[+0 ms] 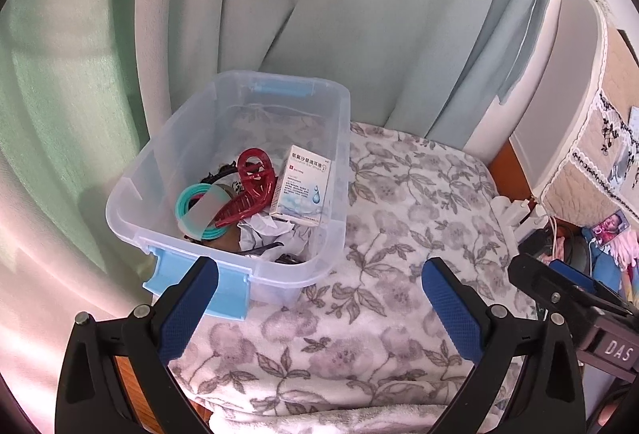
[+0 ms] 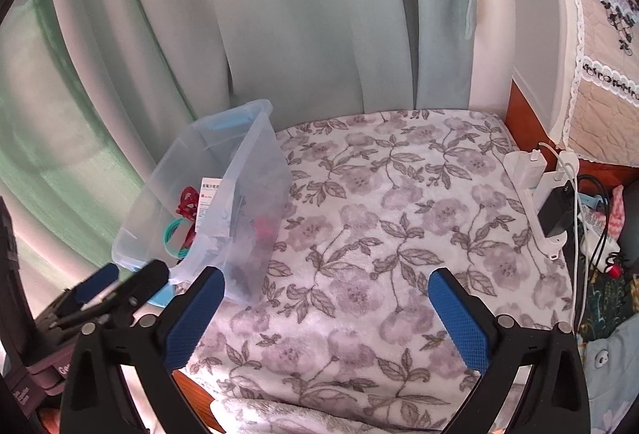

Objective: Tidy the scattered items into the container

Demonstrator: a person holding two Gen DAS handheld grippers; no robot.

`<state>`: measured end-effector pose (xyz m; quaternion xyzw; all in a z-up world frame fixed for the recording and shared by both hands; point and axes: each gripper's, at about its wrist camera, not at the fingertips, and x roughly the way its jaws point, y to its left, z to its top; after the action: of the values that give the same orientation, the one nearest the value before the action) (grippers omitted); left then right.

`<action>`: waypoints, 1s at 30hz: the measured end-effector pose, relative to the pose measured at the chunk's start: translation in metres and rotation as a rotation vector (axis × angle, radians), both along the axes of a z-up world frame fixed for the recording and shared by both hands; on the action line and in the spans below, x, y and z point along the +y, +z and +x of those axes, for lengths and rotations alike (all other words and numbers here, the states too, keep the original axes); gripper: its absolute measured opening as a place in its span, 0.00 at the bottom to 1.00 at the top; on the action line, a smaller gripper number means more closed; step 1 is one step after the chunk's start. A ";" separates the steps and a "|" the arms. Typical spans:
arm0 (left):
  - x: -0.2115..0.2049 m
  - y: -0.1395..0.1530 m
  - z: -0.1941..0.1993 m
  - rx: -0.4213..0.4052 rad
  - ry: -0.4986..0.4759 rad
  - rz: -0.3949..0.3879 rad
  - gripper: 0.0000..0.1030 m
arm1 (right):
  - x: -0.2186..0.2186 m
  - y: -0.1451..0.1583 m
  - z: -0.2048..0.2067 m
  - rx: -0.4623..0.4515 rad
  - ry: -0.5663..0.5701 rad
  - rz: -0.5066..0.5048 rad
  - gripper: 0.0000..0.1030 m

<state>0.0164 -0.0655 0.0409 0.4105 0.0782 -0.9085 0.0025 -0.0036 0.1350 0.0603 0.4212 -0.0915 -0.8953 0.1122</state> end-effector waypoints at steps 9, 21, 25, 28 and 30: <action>0.000 0.001 0.002 0.005 -0.006 0.006 0.99 | -0.003 -0.002 0.000 -0.008 0.004 0.017 1.00; 0.002 0.003 0.003 0.003 0.017 -0.067 0.99 | -0.005 -0.003 0.001 -0.014 -0.009 0.038 1.00; 0.001 0.003 0.004 0.007 0.018 -0.069 0.99 | -0.006 -0.002 0.002 -0.012 -0.007 0.042 1.00; 0.001 0.004 0.004 0.015 0.019 -0.084 0.99 | -0.007 -0.002 0.002 -0.011 -0.007 0.047 1.00; 0.002 0.005 0.005 0.022 0.021 -0.096 0.99 | -0.007 -0.002 0.002 -0.013 -0.008 0.050 1.00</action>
<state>0.0211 -0.0637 0.0458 0.3989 0.0385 -0.9157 0.0308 -0.0015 0.1278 0.0580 0.4292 -0.0716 -0.8951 0.0975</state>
